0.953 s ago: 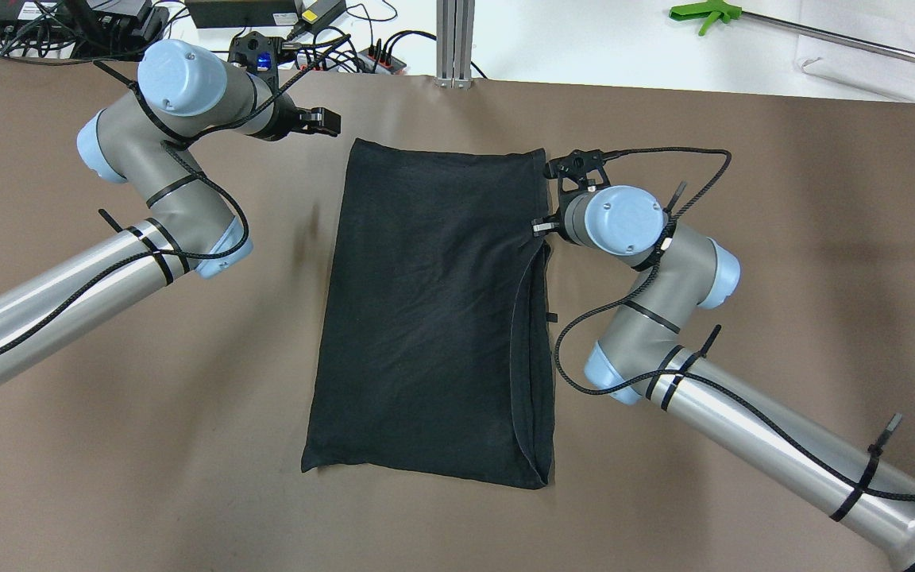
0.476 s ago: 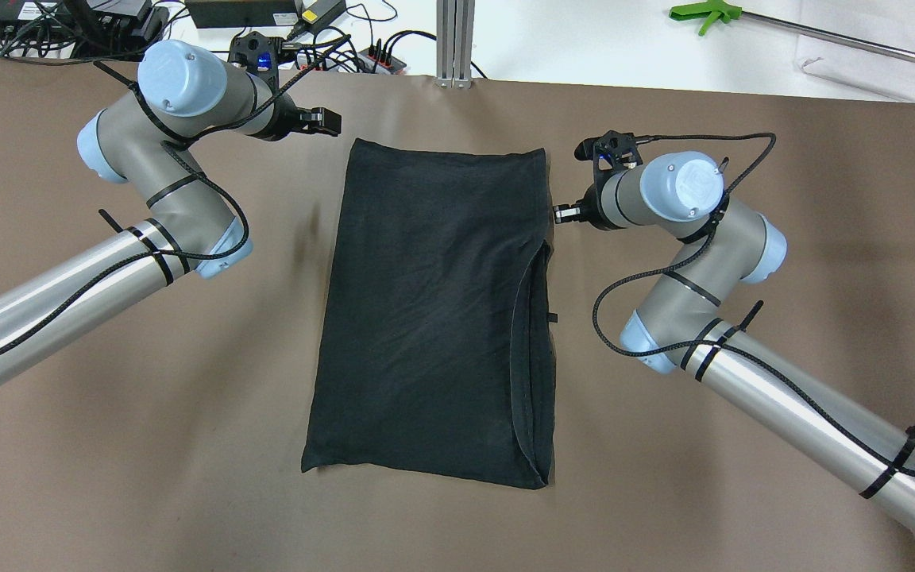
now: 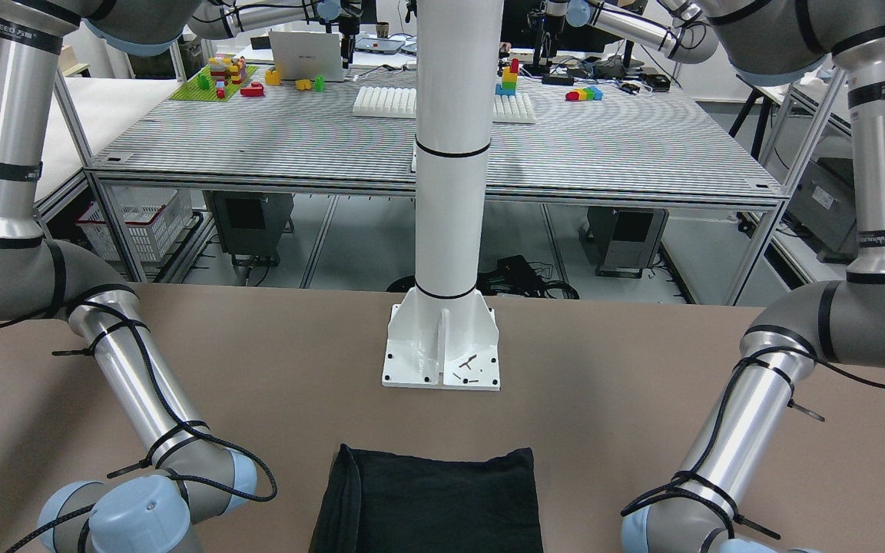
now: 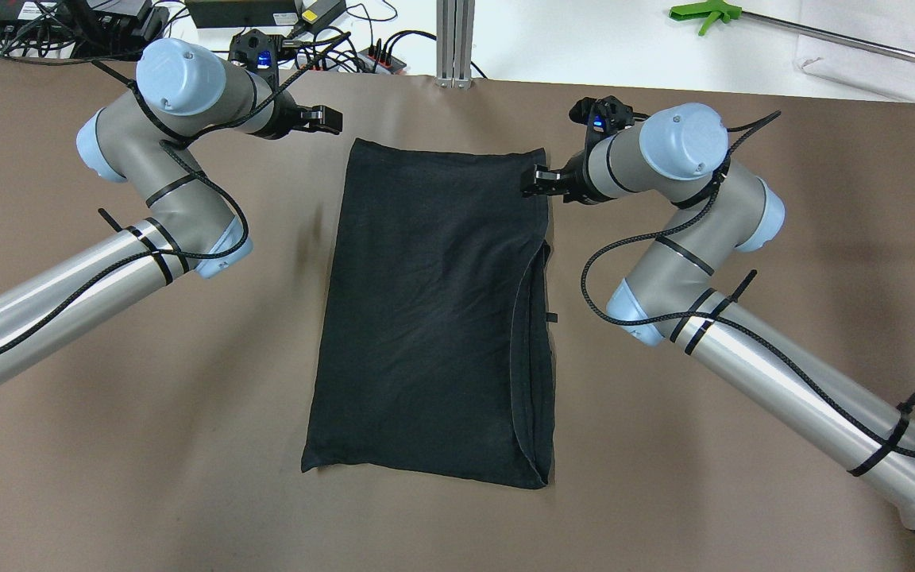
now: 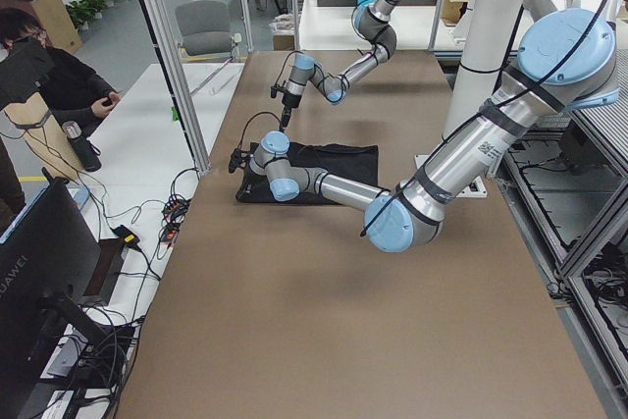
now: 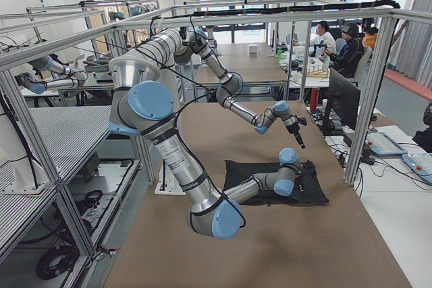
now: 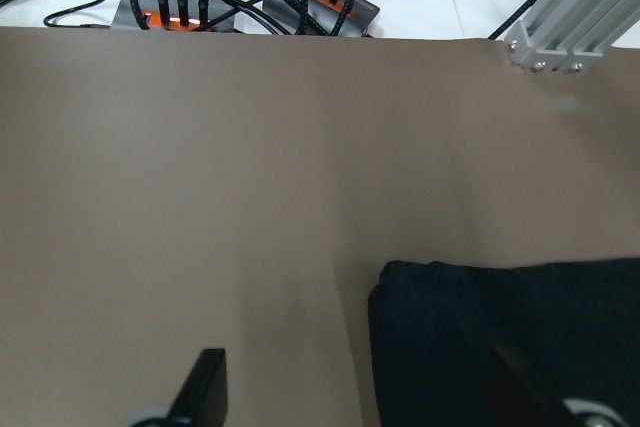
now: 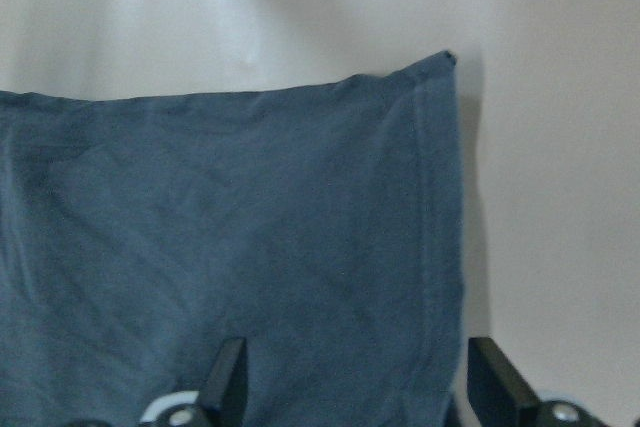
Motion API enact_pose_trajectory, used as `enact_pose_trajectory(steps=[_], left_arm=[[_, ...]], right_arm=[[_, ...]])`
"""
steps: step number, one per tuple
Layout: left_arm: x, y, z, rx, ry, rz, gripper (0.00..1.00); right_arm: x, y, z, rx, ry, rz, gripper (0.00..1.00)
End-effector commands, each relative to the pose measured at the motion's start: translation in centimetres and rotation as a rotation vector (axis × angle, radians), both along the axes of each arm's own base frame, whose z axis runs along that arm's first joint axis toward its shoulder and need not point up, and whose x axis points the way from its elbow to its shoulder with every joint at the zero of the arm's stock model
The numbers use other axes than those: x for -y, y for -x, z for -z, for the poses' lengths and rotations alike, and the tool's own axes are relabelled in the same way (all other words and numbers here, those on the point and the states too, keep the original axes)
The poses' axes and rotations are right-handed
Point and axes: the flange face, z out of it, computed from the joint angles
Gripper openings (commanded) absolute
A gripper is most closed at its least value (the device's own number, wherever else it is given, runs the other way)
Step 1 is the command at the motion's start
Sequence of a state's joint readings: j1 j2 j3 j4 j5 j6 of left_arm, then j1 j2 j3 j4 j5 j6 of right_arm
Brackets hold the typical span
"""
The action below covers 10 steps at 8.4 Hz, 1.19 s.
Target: Fold clothes
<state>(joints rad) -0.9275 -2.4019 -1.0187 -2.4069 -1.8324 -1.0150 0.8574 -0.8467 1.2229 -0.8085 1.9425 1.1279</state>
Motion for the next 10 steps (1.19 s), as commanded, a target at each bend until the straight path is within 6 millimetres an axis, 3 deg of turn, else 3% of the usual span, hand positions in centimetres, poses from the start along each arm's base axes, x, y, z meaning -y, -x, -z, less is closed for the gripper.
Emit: enact_pose_trajectory(steps=[1,2,4,10], left_arm=[[-0.2,0.5,0.2,-0.006,-0.007,0.003,0.93],[-0.1,0.6,0.3,-0.008,-0.009,0.005,0.93],[-0.2,0.8,0.3,-0.008,-0.011,0.008,0.93],[-0.1,0.8,0.4,-0.005,-0.007,0.008,0.93]], right_arm=[[-5.7,4.8,4.5,0.142,0.134,0.015,0.94],[-7.7,7.3,5.0,0.18,0.221,-0.014,0.94],[-10.5,11.0,4.9,0.171,0.206,-0.067,0.94],[-11.2,11.2,1.5,0.06,0.256,-0.066,0.94]])
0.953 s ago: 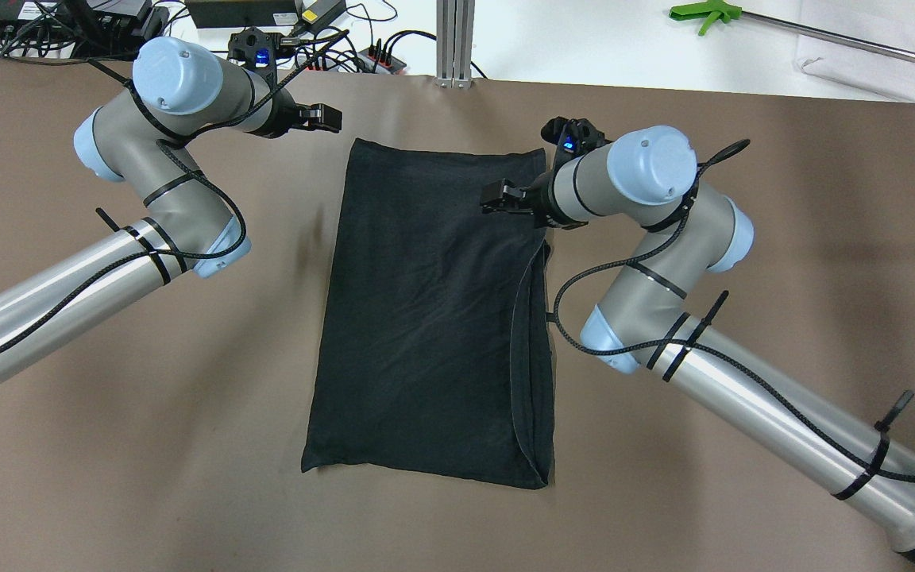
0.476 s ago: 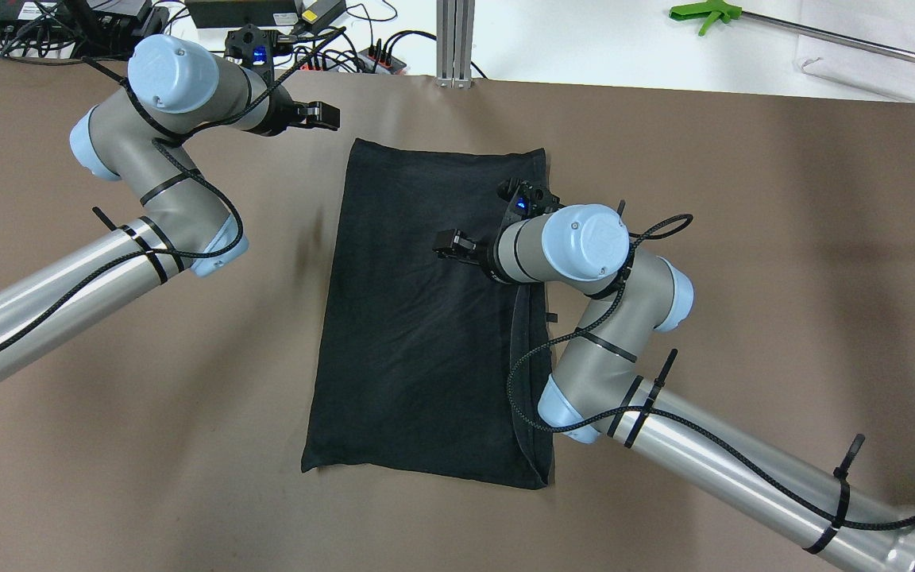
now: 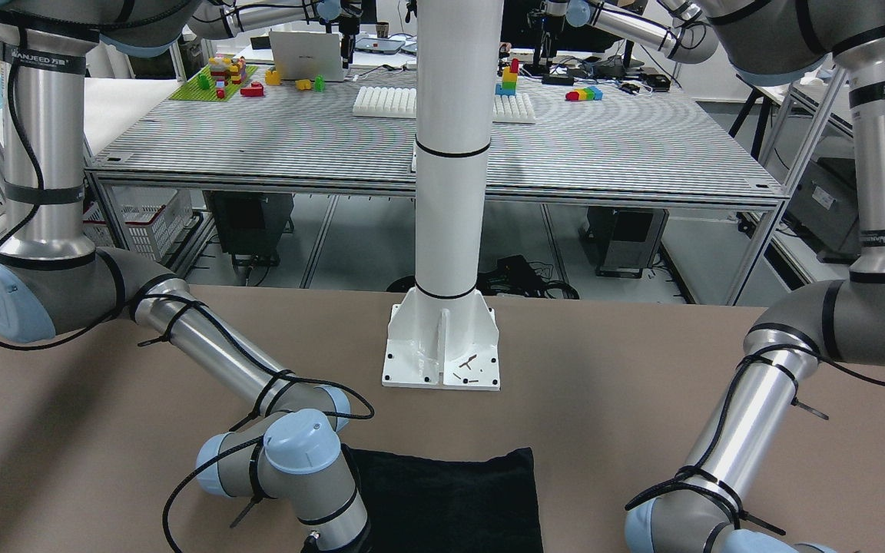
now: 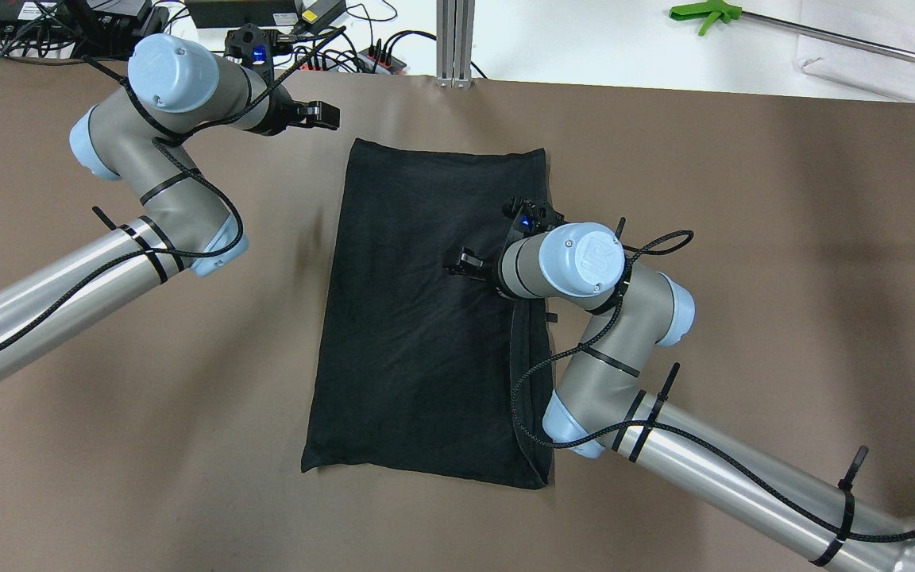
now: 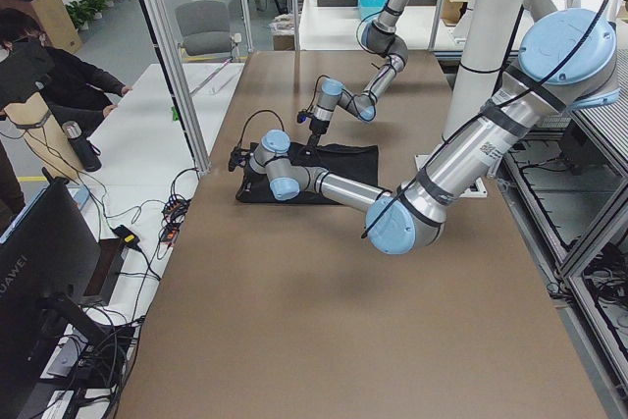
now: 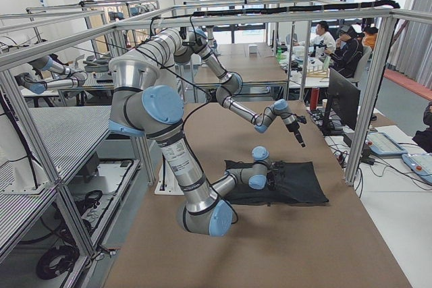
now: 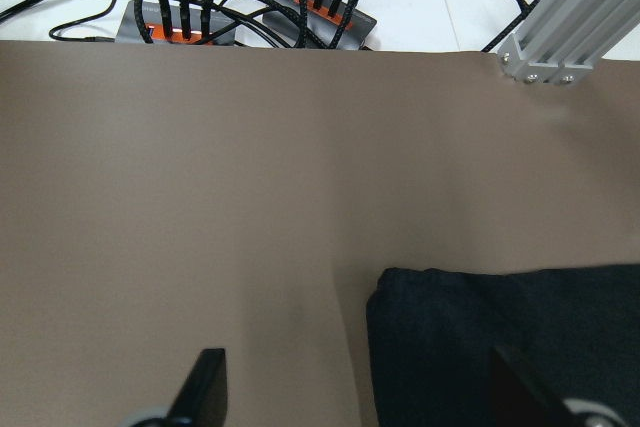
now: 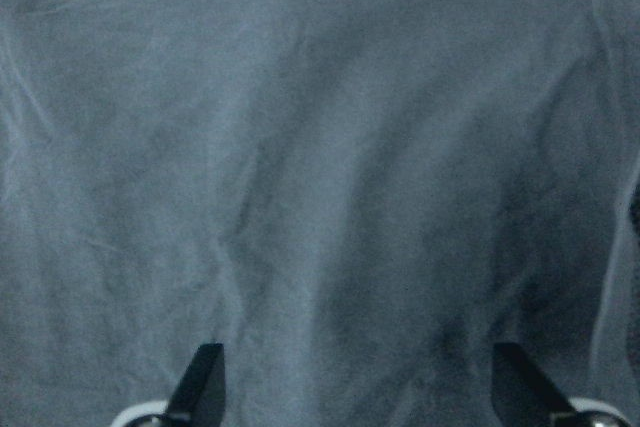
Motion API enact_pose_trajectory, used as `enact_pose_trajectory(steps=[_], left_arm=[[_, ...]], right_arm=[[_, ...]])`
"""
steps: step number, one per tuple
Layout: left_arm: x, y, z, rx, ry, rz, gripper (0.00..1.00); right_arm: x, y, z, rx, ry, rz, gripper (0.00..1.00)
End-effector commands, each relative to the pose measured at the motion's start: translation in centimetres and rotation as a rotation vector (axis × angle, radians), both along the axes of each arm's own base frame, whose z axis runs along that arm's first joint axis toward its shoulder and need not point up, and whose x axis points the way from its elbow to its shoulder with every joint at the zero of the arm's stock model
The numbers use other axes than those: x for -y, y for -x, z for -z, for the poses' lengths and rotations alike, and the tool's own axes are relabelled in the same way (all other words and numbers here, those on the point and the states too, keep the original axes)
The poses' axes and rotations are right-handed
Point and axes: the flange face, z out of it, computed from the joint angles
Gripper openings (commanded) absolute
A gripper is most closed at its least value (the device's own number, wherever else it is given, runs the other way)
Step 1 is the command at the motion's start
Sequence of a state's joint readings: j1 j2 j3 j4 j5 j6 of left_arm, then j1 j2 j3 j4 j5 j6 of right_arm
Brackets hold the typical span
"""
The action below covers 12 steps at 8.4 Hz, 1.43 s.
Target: Fold clothes
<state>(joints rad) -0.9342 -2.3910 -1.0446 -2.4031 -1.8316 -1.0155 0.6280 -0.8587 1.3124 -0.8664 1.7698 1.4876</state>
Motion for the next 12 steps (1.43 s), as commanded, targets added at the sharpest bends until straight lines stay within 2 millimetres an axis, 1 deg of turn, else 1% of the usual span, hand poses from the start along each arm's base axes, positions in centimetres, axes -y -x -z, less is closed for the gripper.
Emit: enact_pose_trajectory(steps=[1,2,4,5,6,7,8,9,10,12], left_arm=[[0.0,0.0,0.1,-0.001,0.001,0.001,0.93],[0.0,0.0,0.1,-0.001,0.001,0.001,0.93],[-0.1,-0.1,0.3,-0.008,0.001,0.002,0.93],[-0.2,0.0,0.5,-0.018,0.007,0.007,0.93],[-0.2,-0.1,0.5,-0.021,0.008,0.007,0.93],[-0.3,-0.2,0.5,-0.021,0.008,0.006,0.93],[-0.3,-0.2,0.5,-0.021,0.008,0.006,0.93],[-0.3,-0.2,0.6,-0.02,0.007,0.005,0.93],[-0.3,-0.3,0.7,-0.02,0.007,0.005,0.93],[-0.3,-0.2,0.7,-0.02,0.005,0.004,0.93]], right_arm=[[-1.1,-1.3,-1.9,-0.076,0.035,0.044,0.94],[-2.0,-2.6,-2.8,-0.104,0.033,0.078,0.94],[-3.6,-5.6,-5.0,-0.13,0.062,0.09,0.94],[-4.2,-6.6,-5.8,-0.149,0.059,0.1,0.94],[-4.5,-7.0,-5.4,-0.141,0.052,0.1,0.94],[-4.8,-7.8,-3.9,-0.112,0.038,0.106,0.94],[-5.2,-9.0,-1.8,-0.072,0.016,0.109,0.94],[-5.6,-9.3,-0.3,-0.035,0.001,0.102,0.94],[-5.7,-9.3,0.3,-0.005,0.019,0.084,0.94],[-5.5,-9.6,0.7,0.043,-0.031,0.048,0.94]])
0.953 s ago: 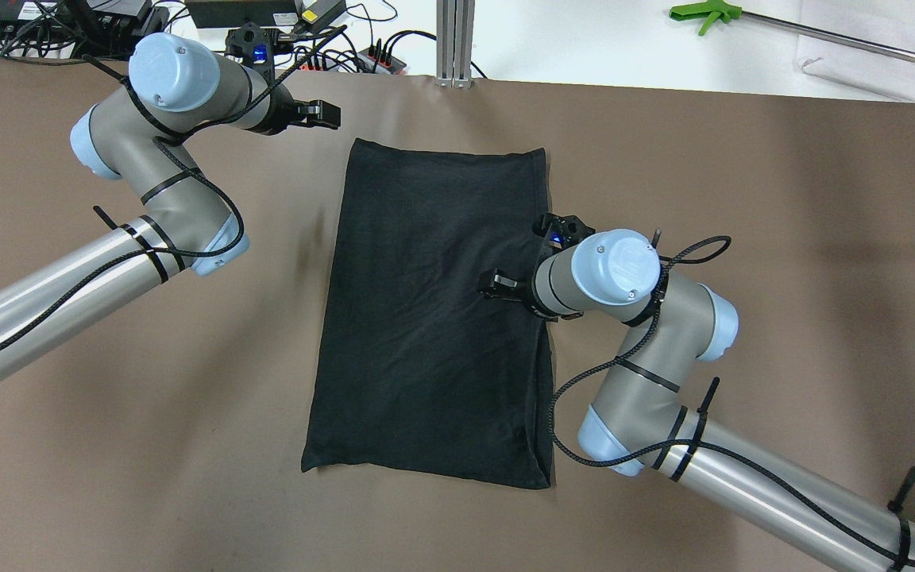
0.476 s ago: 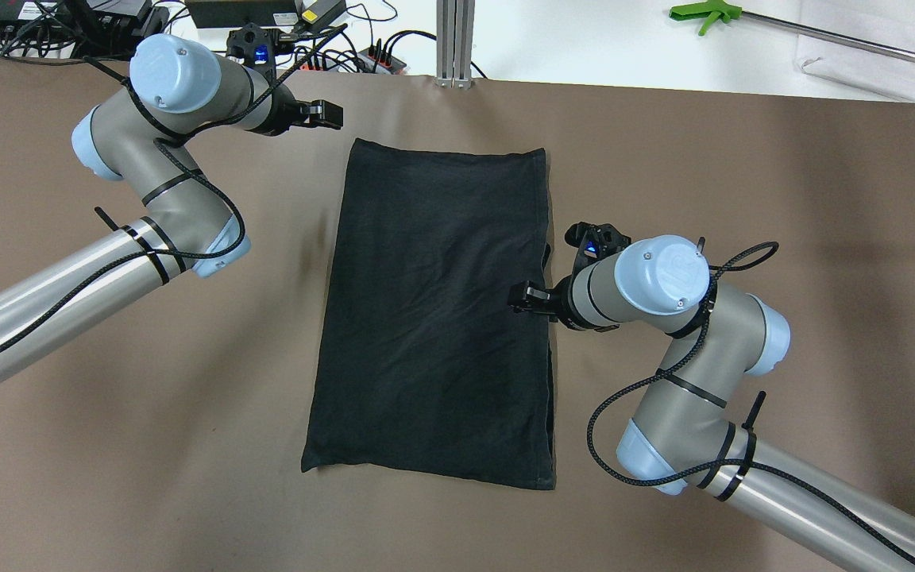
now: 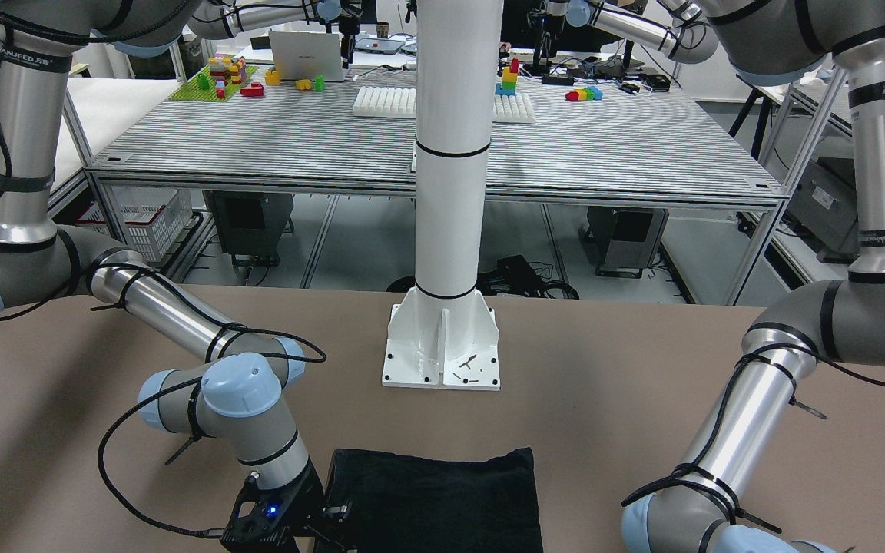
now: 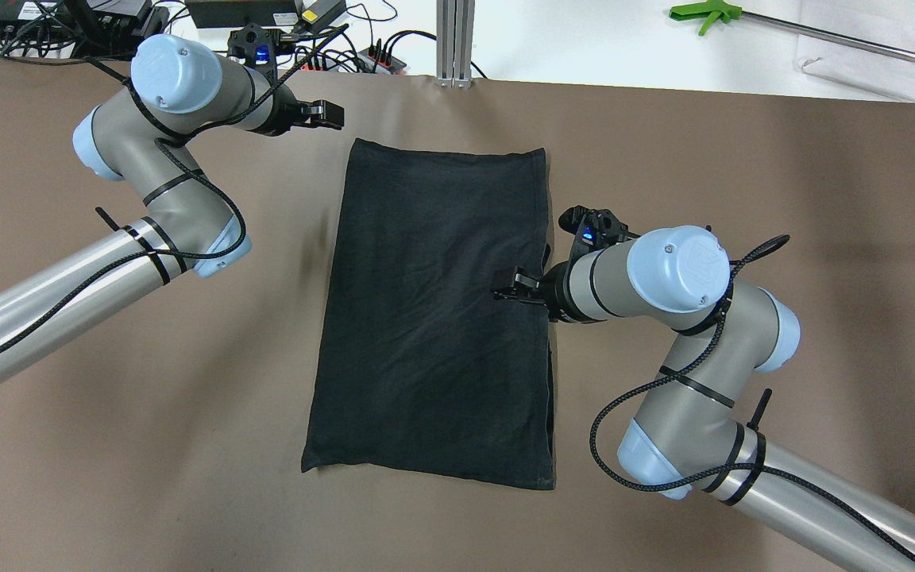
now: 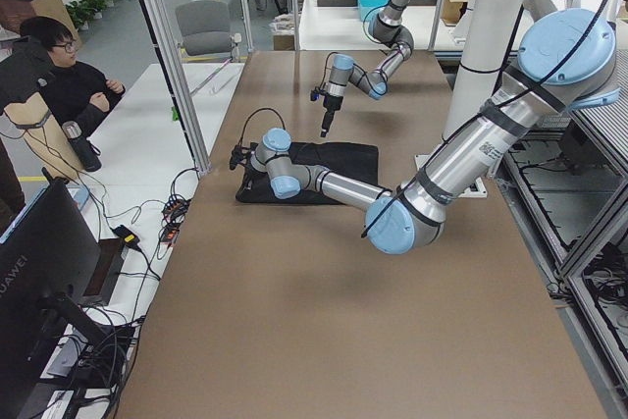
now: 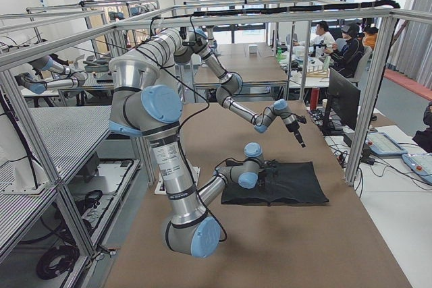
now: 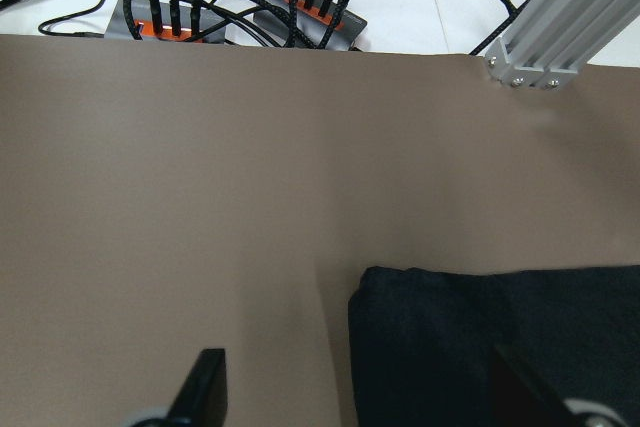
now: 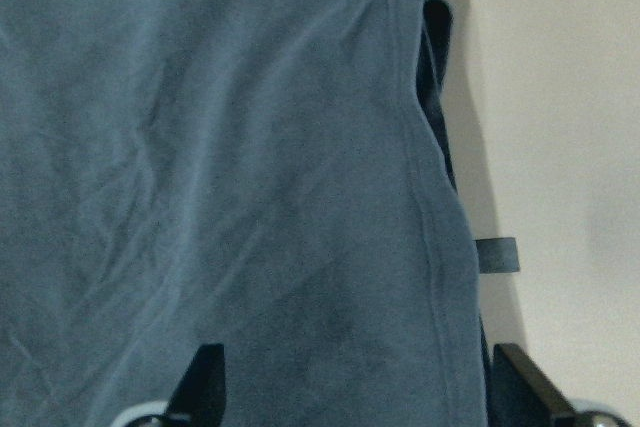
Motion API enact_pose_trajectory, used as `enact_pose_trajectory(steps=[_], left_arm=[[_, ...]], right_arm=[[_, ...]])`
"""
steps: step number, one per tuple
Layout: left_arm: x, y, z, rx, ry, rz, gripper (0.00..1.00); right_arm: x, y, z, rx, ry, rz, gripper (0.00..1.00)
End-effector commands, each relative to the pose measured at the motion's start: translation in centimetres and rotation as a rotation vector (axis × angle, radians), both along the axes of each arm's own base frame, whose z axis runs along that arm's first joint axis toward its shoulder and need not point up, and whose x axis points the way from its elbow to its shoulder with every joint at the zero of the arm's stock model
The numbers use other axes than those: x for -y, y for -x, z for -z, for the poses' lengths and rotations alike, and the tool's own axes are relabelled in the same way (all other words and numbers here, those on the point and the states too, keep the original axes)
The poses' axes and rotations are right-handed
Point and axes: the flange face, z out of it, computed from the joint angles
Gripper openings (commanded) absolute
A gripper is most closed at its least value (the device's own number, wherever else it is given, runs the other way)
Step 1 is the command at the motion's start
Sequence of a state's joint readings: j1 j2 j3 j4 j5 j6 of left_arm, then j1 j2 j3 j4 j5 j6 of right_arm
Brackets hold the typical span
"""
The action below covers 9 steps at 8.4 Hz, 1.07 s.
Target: Fold clothes
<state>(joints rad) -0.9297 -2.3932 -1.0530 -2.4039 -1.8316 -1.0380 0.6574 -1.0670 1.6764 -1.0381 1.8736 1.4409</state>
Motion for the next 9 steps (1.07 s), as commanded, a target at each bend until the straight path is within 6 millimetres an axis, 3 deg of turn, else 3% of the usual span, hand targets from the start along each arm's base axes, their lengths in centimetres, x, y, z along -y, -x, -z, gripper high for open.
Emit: enact_pose_trajectory(steps=[1,3,4,6,9], left_arm=[[0.0,0.0,0.1,-0.002,-0.003,0.0,0.93],[0.0,0.0,-0.1,0.004,-0.004,0.011,0.93],[0.0,0.0,0.0,0.003,-0.005,0.011,0.93],[0.1,0.0,0.3,0.001,-0.007,0.011,0.93],[0.2,0.0,0.6,0.002,-0.011,0.02,0.93]], right_arm=[[-0.3,-0.1,0.5,0.052,-0.032,-0.033,0.94],[-3.7,4.0,-1.2,0.03,-0.048,-0.015,0.94],[-6.4,5.4,-3.7,0.056,-0.063,-0.016,0.94],[-8.3,5.6,-5.9,0.081,-0.034,-0.006,0.94],[-9.0,5.4,-7.8,0.057,-0.015,0.001,0.94]])
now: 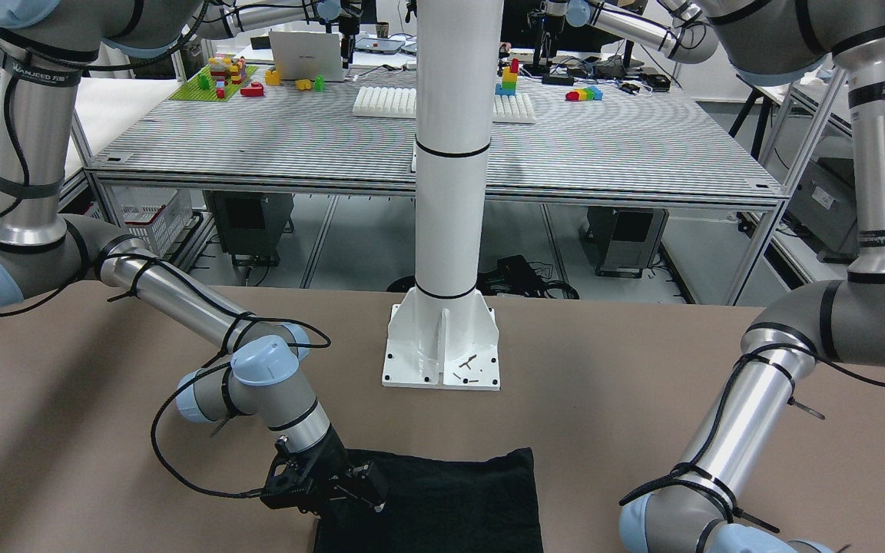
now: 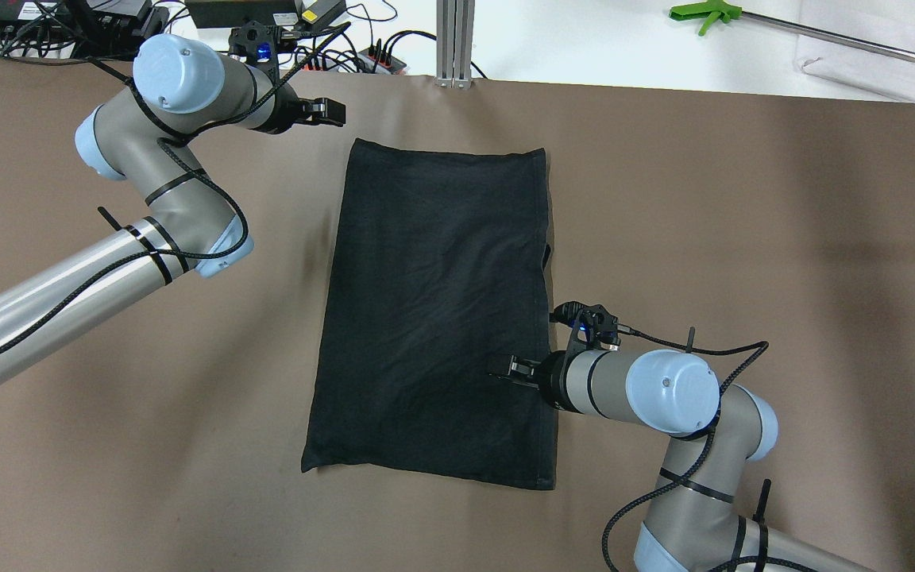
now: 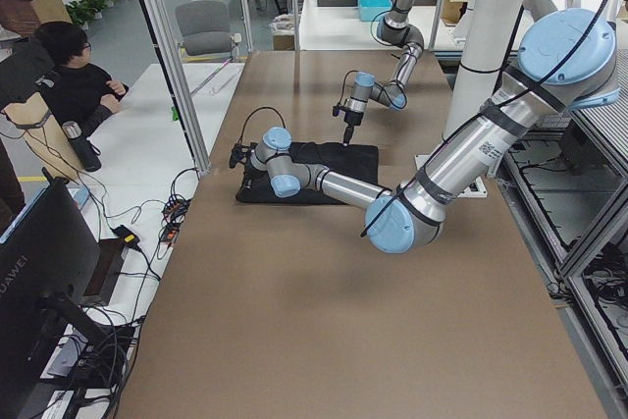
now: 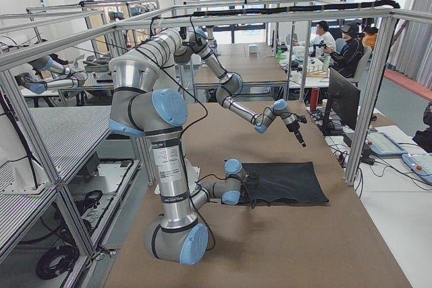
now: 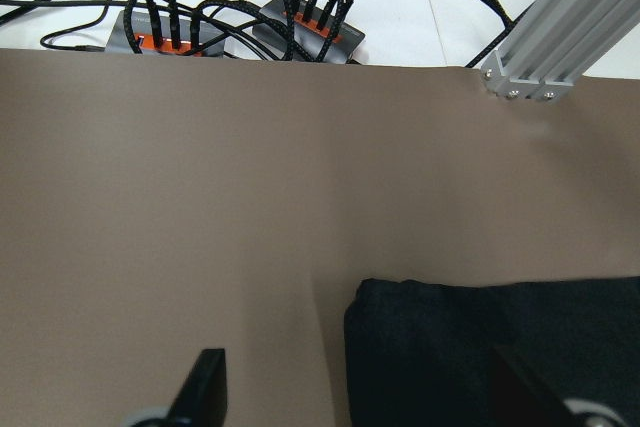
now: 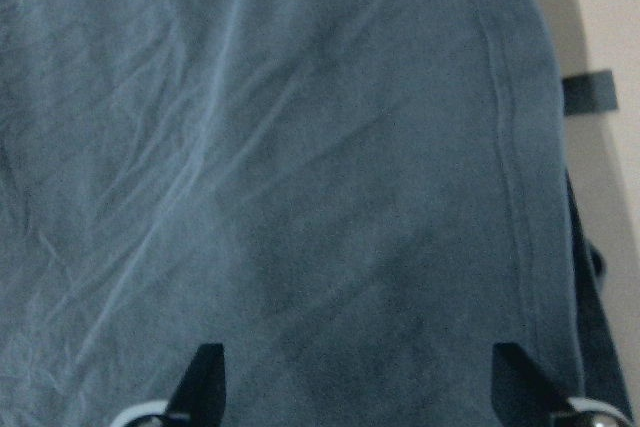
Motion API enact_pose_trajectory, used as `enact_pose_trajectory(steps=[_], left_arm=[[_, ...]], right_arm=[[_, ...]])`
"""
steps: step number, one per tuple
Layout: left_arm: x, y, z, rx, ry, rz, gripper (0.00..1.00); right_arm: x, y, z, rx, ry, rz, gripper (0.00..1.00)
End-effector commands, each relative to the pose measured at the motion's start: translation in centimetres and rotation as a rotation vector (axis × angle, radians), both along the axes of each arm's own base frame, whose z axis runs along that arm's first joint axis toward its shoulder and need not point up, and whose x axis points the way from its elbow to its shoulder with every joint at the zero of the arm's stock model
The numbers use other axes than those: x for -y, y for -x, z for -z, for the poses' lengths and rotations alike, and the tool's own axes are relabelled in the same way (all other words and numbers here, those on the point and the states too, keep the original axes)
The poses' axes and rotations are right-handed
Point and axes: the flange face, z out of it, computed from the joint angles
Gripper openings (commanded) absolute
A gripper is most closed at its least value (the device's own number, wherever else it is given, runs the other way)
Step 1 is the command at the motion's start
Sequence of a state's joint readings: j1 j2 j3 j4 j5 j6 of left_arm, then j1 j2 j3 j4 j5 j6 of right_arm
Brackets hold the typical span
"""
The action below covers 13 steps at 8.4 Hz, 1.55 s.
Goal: Fold clothes
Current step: 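Grasp the near corner of the folded shirt with the right gripper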
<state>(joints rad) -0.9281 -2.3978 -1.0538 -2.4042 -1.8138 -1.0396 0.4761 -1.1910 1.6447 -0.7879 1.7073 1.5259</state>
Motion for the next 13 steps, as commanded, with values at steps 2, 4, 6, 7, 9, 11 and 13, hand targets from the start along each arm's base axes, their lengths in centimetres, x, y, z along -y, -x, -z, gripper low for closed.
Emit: enact_pose_trajectory(steps=[2,4,6,7,9,11,13], left_arm=[[0.1,0.0,0.3,-0.001,-0.004,0.005,0.93],[0.1,0.0,0.3,0.0,-0.003,0.005,0.93],[0.1,0.0,0.4,0.0,-0.003,0.005,0.93],[0.1,0.0,0.4,0.0,-0.003,0.005,0.93],[0.0,0.2,0.9,-0.006,-0.011,0.006,0.93],[0.0,0.2,1.1,-0.005,-0.016,0.017,0.93],[0.0,0.4,0.8,-0.002,-0.015,0.018,0.93]], right_arm=[[-0.9,-0.2,-1.0,0.003,0.039,-0.001,0.94],[-1.7,-1.8,2.4,0.064,0.024,0.003,0.94],[-2.6,-1.6,2.7,0.093,0.08,-0.005,0.94],[-3.9,-0.9,2.0,0.1,0.133,-0.009,0.94],[-6.3,-0.5,-1.0,0.06,0.153,-0.024,0.94],[-9.0,1.4,-1.9,0.037,0.14,-0.015,0.94],[-9.5,1.8,-1.6,0.043,0.136,-0.018,0.94]])
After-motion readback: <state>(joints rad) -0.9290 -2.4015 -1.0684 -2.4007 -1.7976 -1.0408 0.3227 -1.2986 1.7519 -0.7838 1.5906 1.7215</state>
